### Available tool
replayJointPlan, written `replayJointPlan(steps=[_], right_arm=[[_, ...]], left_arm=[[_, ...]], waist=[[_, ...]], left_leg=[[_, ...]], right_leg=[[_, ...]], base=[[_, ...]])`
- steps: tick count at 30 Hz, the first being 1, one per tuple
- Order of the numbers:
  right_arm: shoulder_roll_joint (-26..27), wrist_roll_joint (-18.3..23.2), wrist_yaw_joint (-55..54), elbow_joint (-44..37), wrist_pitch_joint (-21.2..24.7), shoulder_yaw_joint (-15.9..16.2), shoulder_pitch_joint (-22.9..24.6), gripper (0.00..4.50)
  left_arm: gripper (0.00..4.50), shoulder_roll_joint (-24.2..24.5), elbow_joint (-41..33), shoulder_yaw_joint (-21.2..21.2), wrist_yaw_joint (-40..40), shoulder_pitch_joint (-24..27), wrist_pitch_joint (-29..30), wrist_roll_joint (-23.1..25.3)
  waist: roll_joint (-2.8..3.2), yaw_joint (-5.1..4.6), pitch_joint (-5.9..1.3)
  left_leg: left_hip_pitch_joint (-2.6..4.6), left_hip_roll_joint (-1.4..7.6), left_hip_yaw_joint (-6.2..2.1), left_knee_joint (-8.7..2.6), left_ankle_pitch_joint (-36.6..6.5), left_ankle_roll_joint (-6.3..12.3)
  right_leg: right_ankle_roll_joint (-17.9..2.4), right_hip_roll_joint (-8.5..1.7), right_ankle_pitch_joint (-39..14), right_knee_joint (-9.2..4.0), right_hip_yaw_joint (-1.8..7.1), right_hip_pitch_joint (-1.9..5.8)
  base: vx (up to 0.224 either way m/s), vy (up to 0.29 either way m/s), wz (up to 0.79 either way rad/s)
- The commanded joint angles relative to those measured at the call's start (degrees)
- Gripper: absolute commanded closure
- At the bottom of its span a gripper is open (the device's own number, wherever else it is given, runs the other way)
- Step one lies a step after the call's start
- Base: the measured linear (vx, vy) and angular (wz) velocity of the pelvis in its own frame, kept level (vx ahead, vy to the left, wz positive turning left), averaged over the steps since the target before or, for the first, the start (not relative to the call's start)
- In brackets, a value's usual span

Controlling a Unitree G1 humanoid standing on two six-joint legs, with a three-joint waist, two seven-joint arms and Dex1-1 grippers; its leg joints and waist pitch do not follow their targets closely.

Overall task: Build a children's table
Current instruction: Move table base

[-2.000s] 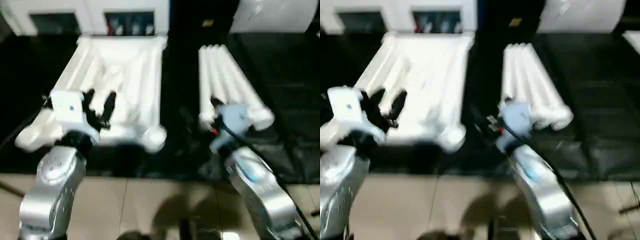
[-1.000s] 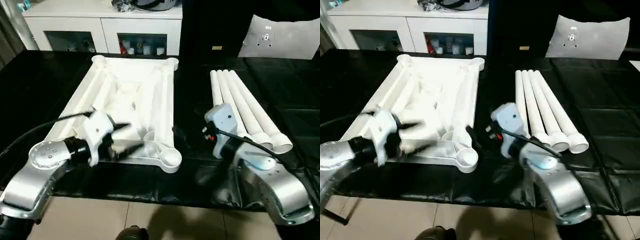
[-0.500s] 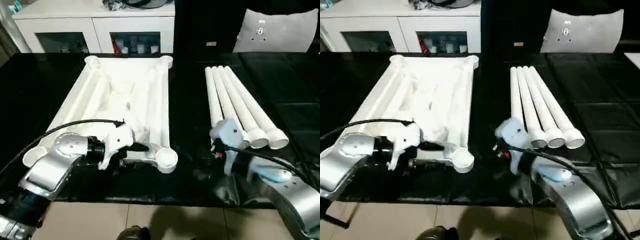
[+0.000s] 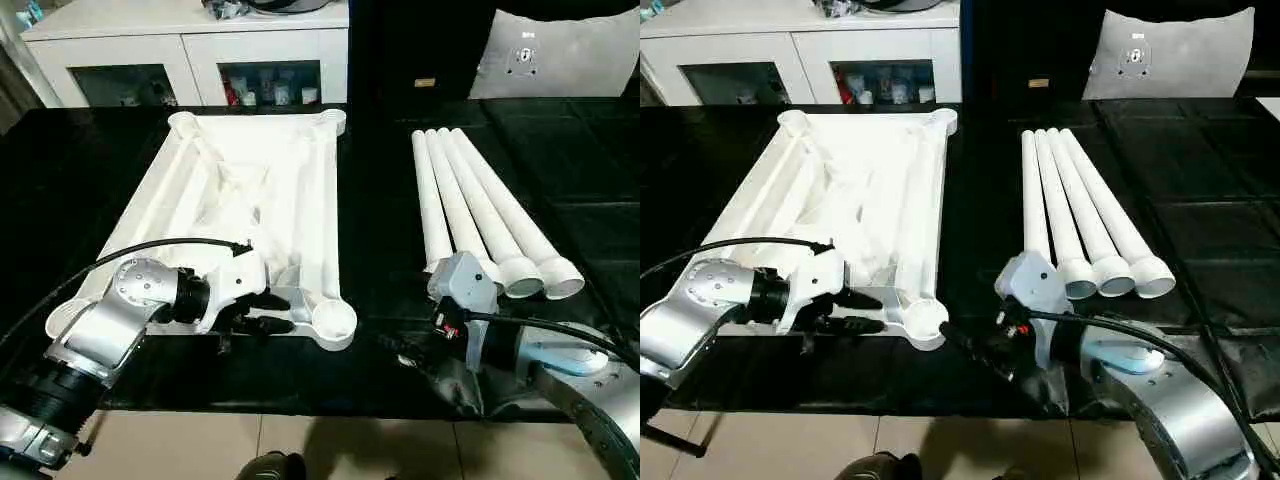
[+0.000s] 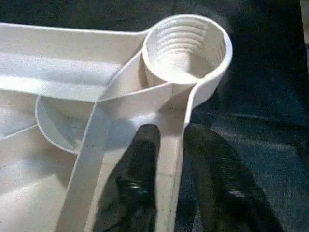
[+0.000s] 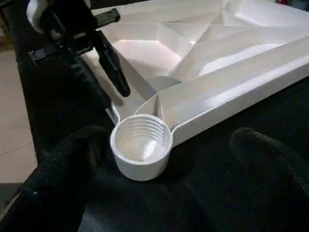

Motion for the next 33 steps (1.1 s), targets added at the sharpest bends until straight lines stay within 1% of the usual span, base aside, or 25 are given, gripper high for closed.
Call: replayJointPlan(steps=[1, 4, 6, 7, 8, 9, 10, 11, 13, 16, 18, 20, 21, 22, 24, 25, 26, 27, 28, 29, 30, 31, 32, 33], right_arm=[[-0.3, 0.1, 0.4, -1.1, 0.5, 0.7, 0.1, 0.0], [-0.5, -0.2, 0.7, -0.7, 0.3, 1.2, -0.4, 0.0], [-0.6, -0.1, 0.9, -0.5, 0.3, 1.3, -0.6, 0.0], [-0.6, -0.1, 0.9, -0.5, 0.3, 1.3, -0.6, 0.0], [-0.6, -0.1, 0.9, -0.4, 0.3, 1.3, -0.7, 0.0], [-0.6, -0.2, 1.0, -0.4, 0.2, 1.4, -0.8, 0.0], [-0.6, -0.3, 1.1, -0.3, 0.2, 1.5, -0.9, 0.0], [-0.6, -0.3, 1.2, -0.2, 0.2, 1.6, -0.9, 0.0], [-0.6, -0.2, 1.2, -0.2, 0.2, 1.6, -1.0, 0.0], [-0.4, -0.4, 0.8, 0.1, 0.1, 1.6, -1.1, 0.0], [0.0, -1.2, -0.2, 0.6, 0.1, 1.8, -1.3, 0.0], [0.9, -2.2, -1.9, 1.5, 0.5, 1.8, -1.8, 0.0], [1.6, -2.7, -3.1, 2.0, 0.8, 1.7, -2.2, 0.0], [1.9, -2.8, -3.4, 2.1, 0.8, 1.7, -2.4, 0.0], [2.6, -2.8, -4.1, 2.3, 1.2, 1.7, -2.9, 0.0], [3.6, -2.7, -5.1, 2.5, 1.4, 1.5, -3.4, 0.0], [4.5, -2.4, -5.8, 2.7, 1.8, 1.2, -3.8, 0.0], [5.3, -2.1, -6.5, 2.9, 2.2, 0.8, -4.2, 0.0], [6.6, -2.1, -7.9, 3.3, 2.3, -0.1, -5.0, 0.0], [8.1, -1.4, -9.1, 4.0, 2.7, -1.2, -6.2, 0.0], [8.8, -1.2, -9.7, 4.4, 3.2, -1.7, -7.1, 0.0], [9.3, -1.0, -10.1, 4.8, 3.6, -2.0, -7.9, 0.0], [10.3, -0.3, -10.5, 5.0, 3.6, -2.5, -8.8, 0.0], [11.3, 0.3, -10.8, 5.4, 3.8, -2.9, -9.7, 0.0]], left_arm=[[3.66, 0.9, 1.4, -0.8, -0.2, -0.5, -1.4, 1.7], [3.89, 0.9, 2.5, -1.1, -0.1, -0.7, -2.0, 2.8], [4.09, 1.1, 3.0, -1.4, 0.2, -0.9, -2.6, 3.6], [4.09, 1.1, 3.1, -1.5, 0.3, -1.0, -2.8, 3.9], [4.24, 1.1, 3.5, -1.6, 0.4, -1.0, -3.2, 4.4], [4.31, 1.1, 3.6, -1.6, 0.4, -1.0, -3.4, 4.5], [4.31, 1.0, 3.8, -1.6, 0.6, -0.9, -3.6, 4.8], [4.35, 0.7, 4.0, -1.4, 0.6, -0.9, -3.6, 4.9], [4.47, -0.1, 4.1, -0.6, 0.8, -0.9, -3.8, 4.5], [4.47, -2.1, 4.2, 0.8, 3.0, -1.0, -2.9, 3.6], [4.47, -4.1, 4.5, 1.7, 5.8, -1.2, -1.4, 3.2], [4.47, -6.3, 4.2, 2.8, 8.2, -1.5, 0.8, 2.4], [4.47, -7.2, 3.8, 2.9, 8.6, -1.6, 1.4, 1.9], [4.47, -7.5, 3.7, 2.8, 8.5, -1.5, 1.2, 1.8], [4.47, -7.9, 3.5, 2.3, 8.5, -1.5, 1.0, 2.3], [4.47, -8.3, 3.5, 2.0, 8.7, -1.4, 0.9, 2.8], [4.47, -8.4, 3.4, 1.9, 8.9, -1.3, 0.5, 3.2], [4.47, -8.4, 3.2, 1.9, 9.0, -1.2, 0.3, 3.4], [4.47, -8.0, 2.3, 1.8, 8.3, -0.9, 0.7, 3.1], [4.47, -7.8, 1.1, 2.2, 7.6, -0.5, 1.4, 2.1], [4.47, -7.7, 0.3, 2.7, 7.3, -0.2, 2.2, 1.5], [4.05, -7.7, -0.4, 3.1, 7.1, 0.0, 2.9, 1.0], [4.05, -7.4, -1.1, 3.4, 6.9, 0.2, 3.0, 0.8], [3.93, -7.3, -1.8, 3.7, 7.0, 0.4, 3.0, 0.7]], waist=[[-0.16, 0.08, -2.92], [-0.22, 0.11, -2.85], [-0.23, 0.1, -2.67], [-0.19, 0.15, -2.64], [-0.25, 0.11, -2.59], [-0.16, 0.11, -2.58], [-0.13, 0.07, -2.5], [-0.21, 0.07, -2.53], [-0.2, 0.02, -2.52], [-0.29, -0.15, -2.6], [-0.27, -0.15, -2.7], [-0.36, -0.22, -2.7], [-0.61, -0.24, -2.74], [-0.52, -0.15, -2.74], [-0.56, -0.19, -2.86], [-0.71, -0.2, -2.94], [-0.55, -0.18, -2.96], [-0.57, -0.14, -2.96], [-0.61, -0.11, -3.01], [-0.25, -0.09, -3.07], [-0.38, -0.31, -3.13], [-0.28, -0.28, -3.12], [-0.17, -0.27, -3.06], [0.18, -0.25, -3.14]], left_leg=[[2.45, 6.88, -3.41, -4.73, -19.7, 0.42], [2.47, 6.94, -3.39, -4.73, -19.9, 0.36], [2.53, 6.97, -3.46, -4.77, -21.2, -0.13], [2.6, 7.01, -3.53, -4.8, -21.6, -0.35], [2.61, 7.01, -3.55, -4.85, -22.2, -0.68], [2.63, 7.08, -3.62, -4.93, -22.5, -0.96], [2.6, 7.09, -3.64, -4.99, -22.8, -1.1], [2.62, 7.09, -3.65, -5.03, -23.2, -1.33], [2.49, 7.06, -3.63, -5.02, -22.8, -1.29], [2.36, 7.04, -3.6, -4.95, -21.5, -0.76], [2.43, 7.0, -3.45, -4.8, -20.5, -0.17], [2.33, 6.97, -3.37, -4.7, -19.2, 0.27], [2.26, 6.93, -3.38, -4.64, -18.8, 0.54], [2.22, 6.91, -3.39, -4.61, -18.6, 0.67], [2.15, 6.94, -3.28, -4.68, -17.5, 1.36], [2.17, 6.93, -3.24, -4.65, -17.2, 1.64], [2.14, 6.93, -3.24, -4.62, -16.4, 2.11], [2.17, 6.96, -3.21, -4.68, -16.2, 2.45], [2.19, 6.98, -3.18, -4.67, -16.2, 2.49], [2.19, 7.0, -3.24, -4.72, -16.4, 2.14], [2.14, 6.98, -3.37, -4.83, -16.7, 1.63], [2.25, 7.0, -3.33, -4.87, -16.9, 1.43], [2.43, 7.06, -3.29, -4.94, -17.7, 0.8], [2.42, 7.12, -3.28, -4.95, -17.8, 0.44]], right_leg=[[-13.4, -6.71, -7.2, -5.18, 3.45, 0.92], [-13.2, -6.8, -8.3, -5.27, 3.52, 0.86], [-13.0, -6.87, -10.6, -5.47, 3.64, 0.71], [-12.8, -6.9, -11.3, -5.49, 3.65, 0.65], [-12.6, -6.9, -12.2, -5.56, 3.67, 0.6], [-12.4, -6.9, -12.7, -5.58, 3.69, 0.52], [-12.3, -6.86, -13.0, -5.6, 3.71, 0.44], [-12.3, -6.91, -13.1, -5.61, 3.75, 0.44], [-12.4, -6.97, -12.5, -5.58, 3.79, 0.51], [-12.7, -6.98, -10.8, -5.52, 3.75, 0.66], [-13.1, -6.96, -9.5, -5.53, 3.7, 0.68], [-13.6, -6.92, -8.6, -5.51, 3.68, 0.75], [-13.8, -6.94, -8.8, -5.58, 3.64, 0.83], [-13.7, -6.99, -9.1, -5.62, 3.65, 0.82], [-13.4, -6.75, -8.0, -5.62, 3.63, 0.9], [-13.4, -6.68, -7.4, -5.57, 3.59, 0.93], [-13.6, -6.69, -6.2, -5.44, 3.57, 0.89], [-13.7, -6.61, -5.8, -5.45, 3.53, 0.85], [-13.8, -6.61, -5.8, -5.41, 3.5, 0.83], [-13.8, -6.64, -5.8, -5.25, 3.46, 0.8], [-14.2, -6.63, -5.5, -5.02, 3.4, 0.9], [-14.2, -6.57, -5.6, -5.08, 3.39, 0.79], [-14.0, -6.44, -5.9, -5.08, 3.37, 0.69], [-14.1, -6.5, -4.8, -4.85, 3.46, 0.67]], base=[[0.0, 0.0, 0.0], [0.0, 0.0, 0.0], [0.0, 0.0, 0.0], [0.0, 0.0, 0.0], [0.0, 0.0, 0.0], [0.0, 0.0, 0.0], [0.0, 0.0, 0.0], [0.0, 0.0, 0.0], [0.0, 0.0, 0.0], [0.0, 0.0, 0.0], [0.0, 0.0, 0.0], [0.0, 0.0, 0.0], [0.0, 0.0, 0.0], [0.0, 0.0, 0.0], [0.0, 0.0, 0.0], [0.0, 0.0, 0.0], [0.0, 0.0, 0.0], [0.0, 0.0, 0.0], [0.0, 0.0, 0.0], [0.0, 0.0, 0.0], [0.0, 0.0, 0.0], [0.0, 0.0, 0.0], [0.0, 0.0, 0.0], [0.0, 0.0, 0.0]])
